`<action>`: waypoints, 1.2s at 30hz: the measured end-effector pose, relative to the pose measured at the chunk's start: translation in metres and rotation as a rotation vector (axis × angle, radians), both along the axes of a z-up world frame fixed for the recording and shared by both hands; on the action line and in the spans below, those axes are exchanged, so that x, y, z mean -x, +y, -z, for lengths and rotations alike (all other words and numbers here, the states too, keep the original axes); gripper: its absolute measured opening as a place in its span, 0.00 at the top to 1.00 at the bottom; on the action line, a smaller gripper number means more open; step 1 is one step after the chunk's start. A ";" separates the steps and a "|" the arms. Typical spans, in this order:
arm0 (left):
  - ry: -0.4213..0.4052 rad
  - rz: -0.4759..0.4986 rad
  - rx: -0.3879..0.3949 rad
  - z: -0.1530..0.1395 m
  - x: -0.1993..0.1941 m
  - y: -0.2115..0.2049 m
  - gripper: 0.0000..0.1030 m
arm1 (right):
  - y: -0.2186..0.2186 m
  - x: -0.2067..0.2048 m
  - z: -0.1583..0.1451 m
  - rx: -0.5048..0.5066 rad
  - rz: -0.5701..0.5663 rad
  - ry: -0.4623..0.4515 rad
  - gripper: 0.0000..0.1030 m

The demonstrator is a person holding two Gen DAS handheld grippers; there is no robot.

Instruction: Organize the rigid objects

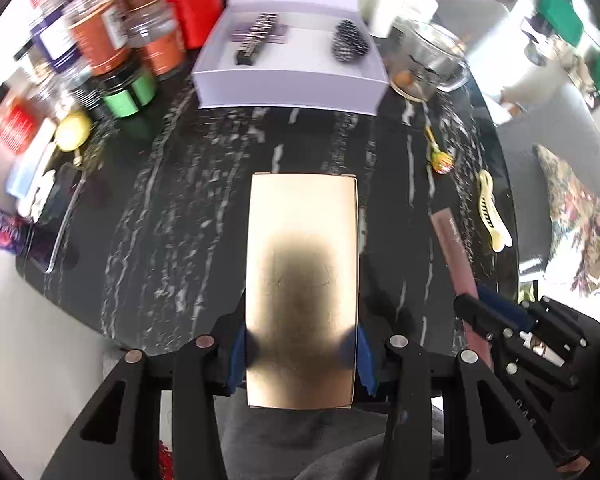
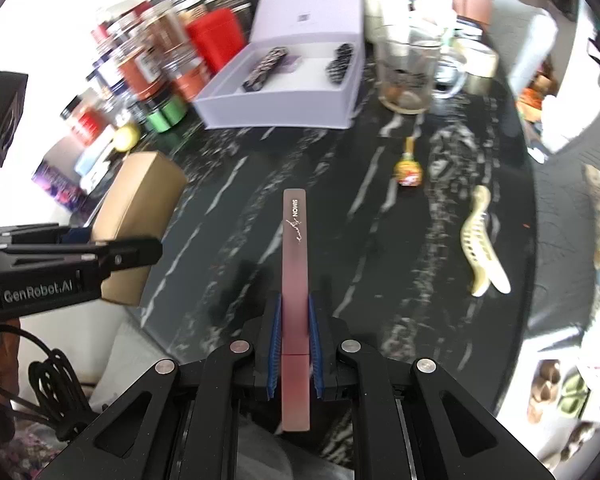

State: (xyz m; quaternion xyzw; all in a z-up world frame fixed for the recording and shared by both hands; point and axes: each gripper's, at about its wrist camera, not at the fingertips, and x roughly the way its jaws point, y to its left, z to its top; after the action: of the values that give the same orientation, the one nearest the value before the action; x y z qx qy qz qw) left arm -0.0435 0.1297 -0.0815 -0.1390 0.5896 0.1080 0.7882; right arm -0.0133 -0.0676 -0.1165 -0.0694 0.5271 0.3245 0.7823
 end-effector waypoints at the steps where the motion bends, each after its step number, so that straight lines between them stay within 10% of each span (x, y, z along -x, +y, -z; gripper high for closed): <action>1: -0.002 -0.011 -0.002 -0.001 0.002 0.004 0.58 | 0.005 0.001 0.000 -0.002 -0.020 0.003 0.87; 36: -0.012 0.069 0.020 -0.017 -0.086 0.107 0.58 | 0.112 -0.074 -0.025 0.015 0.015 -0.011 0.87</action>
State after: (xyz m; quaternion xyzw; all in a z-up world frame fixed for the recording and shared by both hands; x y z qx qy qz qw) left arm 0.0425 0.2366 -0.0643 -0.1269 0.5903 0.0740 0.7937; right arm 0.0611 0.0441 -0.0918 -0.0730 0.5259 0.3146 0.7869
